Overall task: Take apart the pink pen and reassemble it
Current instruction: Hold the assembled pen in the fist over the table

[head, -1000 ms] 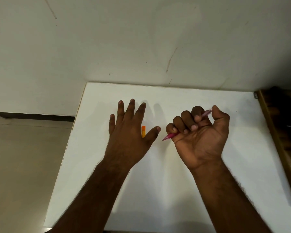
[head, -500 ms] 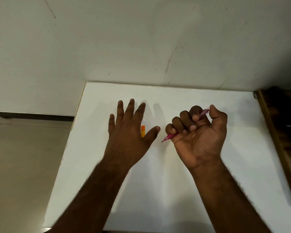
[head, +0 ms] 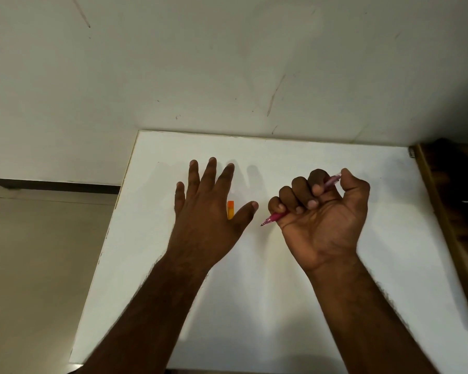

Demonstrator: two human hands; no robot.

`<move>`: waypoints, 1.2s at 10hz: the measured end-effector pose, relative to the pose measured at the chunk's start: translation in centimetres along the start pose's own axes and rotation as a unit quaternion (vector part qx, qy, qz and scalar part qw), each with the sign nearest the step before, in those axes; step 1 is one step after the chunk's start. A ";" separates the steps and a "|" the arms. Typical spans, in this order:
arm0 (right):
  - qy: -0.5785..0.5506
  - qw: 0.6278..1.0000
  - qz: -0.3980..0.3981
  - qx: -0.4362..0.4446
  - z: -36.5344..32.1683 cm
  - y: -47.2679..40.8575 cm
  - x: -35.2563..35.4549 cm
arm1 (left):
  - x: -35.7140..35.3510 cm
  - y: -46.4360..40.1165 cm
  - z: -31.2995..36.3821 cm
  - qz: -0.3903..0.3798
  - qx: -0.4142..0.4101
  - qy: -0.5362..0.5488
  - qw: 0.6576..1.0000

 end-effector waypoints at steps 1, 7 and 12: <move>-0.009 1.000 -0.001 -0.004 0.0 0.0 0.0 | 0.0 0.0 0.0 -0.002 0.002 0.002 1.000; 0.004 1.000 -0.006 -0.009 0.1 0.1 -0.1 | 0.0 0.1 0.0 0.000 0.001 0.002 1.000; -0.013 1.000 0.000 -0.012 0.2 -0.2 0.1 | -0.1 0.1 0.0 -0.007 0.002 -0.004 1.000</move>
Point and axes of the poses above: each hand's wrist, its own y-axis away from the middle knuckle, its own x-axis out of the back of the hand, z = x × y, the point moved 6 cm from there along -y, towards the middle knuckle, and after that the axes turned 11 degrees about z, right-handed, at the moved point
